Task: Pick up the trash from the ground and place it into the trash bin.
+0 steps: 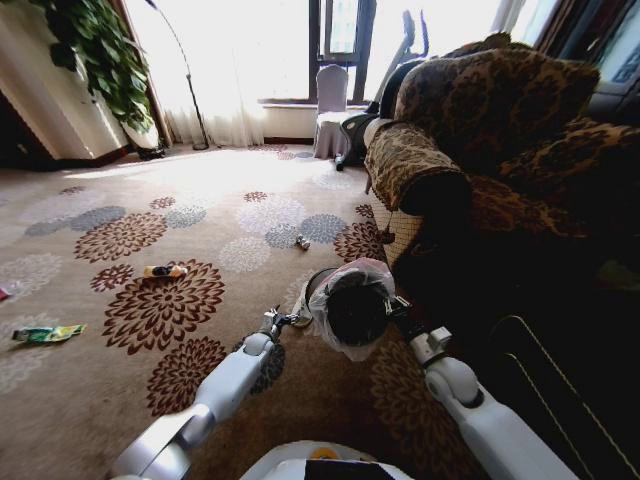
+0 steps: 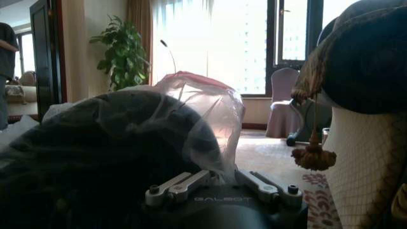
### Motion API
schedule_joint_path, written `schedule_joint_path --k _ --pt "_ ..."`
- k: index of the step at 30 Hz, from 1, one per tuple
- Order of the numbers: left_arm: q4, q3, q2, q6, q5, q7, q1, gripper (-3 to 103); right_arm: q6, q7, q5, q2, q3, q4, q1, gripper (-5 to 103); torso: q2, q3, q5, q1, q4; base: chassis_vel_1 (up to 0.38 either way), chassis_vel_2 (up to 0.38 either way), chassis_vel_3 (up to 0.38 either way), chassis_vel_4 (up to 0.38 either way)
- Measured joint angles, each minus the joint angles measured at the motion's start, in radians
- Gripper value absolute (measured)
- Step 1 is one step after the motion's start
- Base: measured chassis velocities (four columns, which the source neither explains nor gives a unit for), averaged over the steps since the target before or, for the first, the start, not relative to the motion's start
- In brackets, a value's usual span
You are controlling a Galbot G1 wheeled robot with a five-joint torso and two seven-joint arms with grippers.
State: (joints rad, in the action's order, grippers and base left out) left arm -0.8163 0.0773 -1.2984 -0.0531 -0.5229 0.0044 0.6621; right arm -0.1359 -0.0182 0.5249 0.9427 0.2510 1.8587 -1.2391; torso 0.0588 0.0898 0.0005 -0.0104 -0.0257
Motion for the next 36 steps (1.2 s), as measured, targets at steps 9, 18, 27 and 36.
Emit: schedule_joint_path --k 9,18,27,36 --pt "0.091 0.0 -0.053 0.003 0.012 0.058 -0.032 76 0.0 0.0 0.001 -0.003 0.011 -0.002 -0.009 0 0.0 0.0 -0.0004 0.0 -0.0002 0.0 0.0 0.0 0.0" --pt "0.294 -0.026 -0.15 0.023 0.055 0.061 -0.121 93 -0.003 0.0 0.003 -0.007 0.02 -0.002 -0.027 0 0.0 0.0 -0.0006 0.0 0.0002 0.0 0.0 0.0 0.0" --pt "0.368 -0.06 -0.168 0.013 0.111 0.103 -0.143 68 -0.008 0.0 0.003 -0.011 0.031 -0.002 -0.035 0 0.0 0.0 -0.0004 0.0 -0.0001 0.0 0.0 0.0 0.0" --pt "0.363 -0.063 -0.166 0.0 0.14 0.109 -0.128 44 -0.01 0.0 0.001 -0.003 0.032 -0.006 -0.036 0 0.0 0.0 -0.0005 0.0 0.0001 0.0 0.0 0.0 0.0"
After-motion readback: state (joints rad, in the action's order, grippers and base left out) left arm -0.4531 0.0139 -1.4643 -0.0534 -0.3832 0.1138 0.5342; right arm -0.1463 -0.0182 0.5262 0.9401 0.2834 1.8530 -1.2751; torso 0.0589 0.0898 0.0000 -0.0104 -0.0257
